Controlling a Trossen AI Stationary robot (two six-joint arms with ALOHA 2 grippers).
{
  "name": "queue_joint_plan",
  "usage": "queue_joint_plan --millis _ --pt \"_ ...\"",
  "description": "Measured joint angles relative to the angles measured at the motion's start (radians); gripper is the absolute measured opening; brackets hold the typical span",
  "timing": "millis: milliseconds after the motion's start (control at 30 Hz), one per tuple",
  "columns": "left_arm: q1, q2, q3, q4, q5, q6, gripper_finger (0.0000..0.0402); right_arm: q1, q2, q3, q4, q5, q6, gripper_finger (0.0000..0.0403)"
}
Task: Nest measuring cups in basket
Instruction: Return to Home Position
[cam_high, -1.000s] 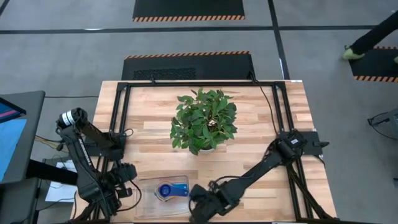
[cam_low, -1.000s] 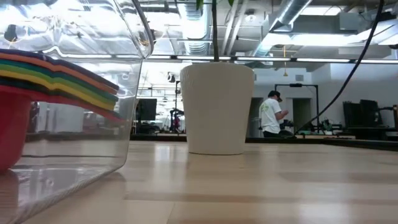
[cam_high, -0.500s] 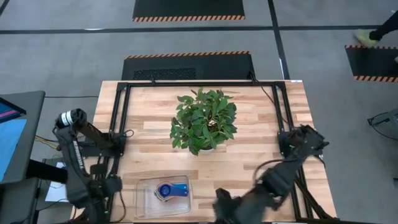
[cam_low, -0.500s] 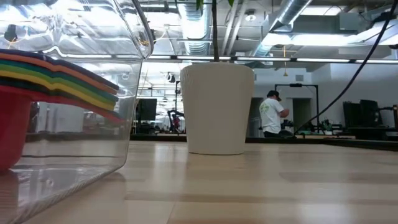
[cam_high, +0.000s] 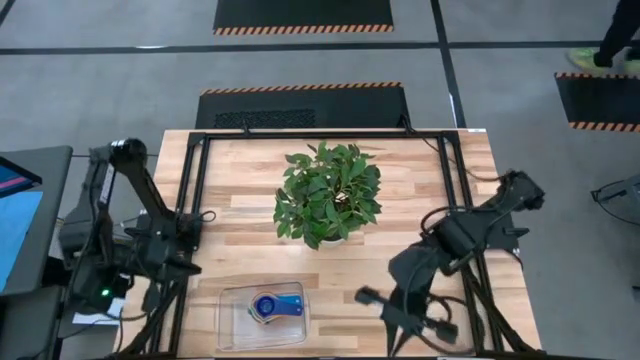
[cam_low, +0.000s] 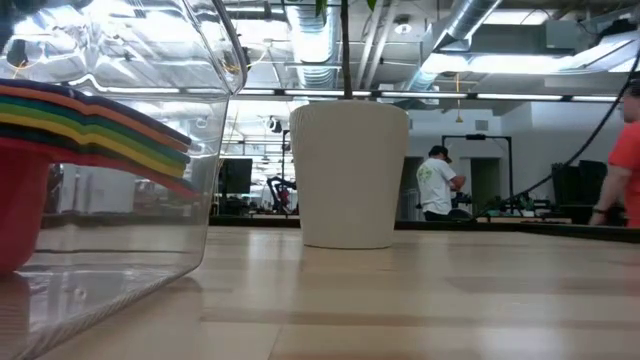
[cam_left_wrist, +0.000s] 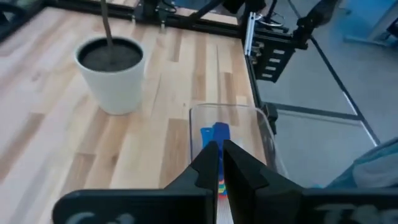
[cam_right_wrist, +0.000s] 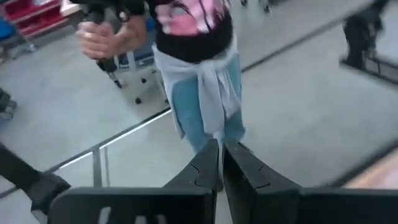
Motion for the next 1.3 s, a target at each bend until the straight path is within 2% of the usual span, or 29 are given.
queue_joint_plan --millis 100,233,333,433,600,667,833,1000,1167,1300 --pt "0.006 -0.076 -0.141 0.143 -0.010 0.026 0.0007 0.005 -0.144 -0.245 0.199 0.147 0.092 0.0047" --pt "0.012 -0.179 -0.311 0.321 -0.032 0.052 0.0006 0.092 -0.361 -0.600 0.481 0.349 0.127 0.0047" --pt "0.069 -0.261 -0.396 0.394 -0.070 0.130 0.0006 0.129 -0.524 -0.876 0.771 0.378 0.114 0.0047" --pt "0.133 -0.349 -0.444 0.467 -0.126 0.236 0.0006 0.119 -0.653 -1.116 1.019 0.398 0.129 0.0047" --pt "0.263 -0.460 -0.509 0.647 -0.127 0.480 0.0006 0.065 -0.767 -1.385 1.265 0.379 0.168 0.0047" --pt "0.332 -0.478 -0.528 0.738 -0.089 0.563 0.0006 0.047 -0.802 -1.451 1.293 0.373 0.167 0.0047" --pt "0.530 -0.477 -0.551 0.936 0.104 0.779 0.0006 -0.002 -0.921 -1.594 1.299 0.358 0.142 0.0047" --pt "0.738 -0.448 -0.551 1.007 0.317 0.867 0.0006 -0.065 -1.070 -1.687 1.250 0.364 0.139 0.0047" --pt "0.895 -0.406 -0.593 0.995 0.437 0.886 0.0006 -0.124 -1.211 -1.686 1.043 0.364 0.121 0.0047" --pt "0.936 -0.448 -0.721 1.122 0.428 0.885 0.0006 -0.162 -1.346 -1.686 0.912 0.364 0.090 0.0047"
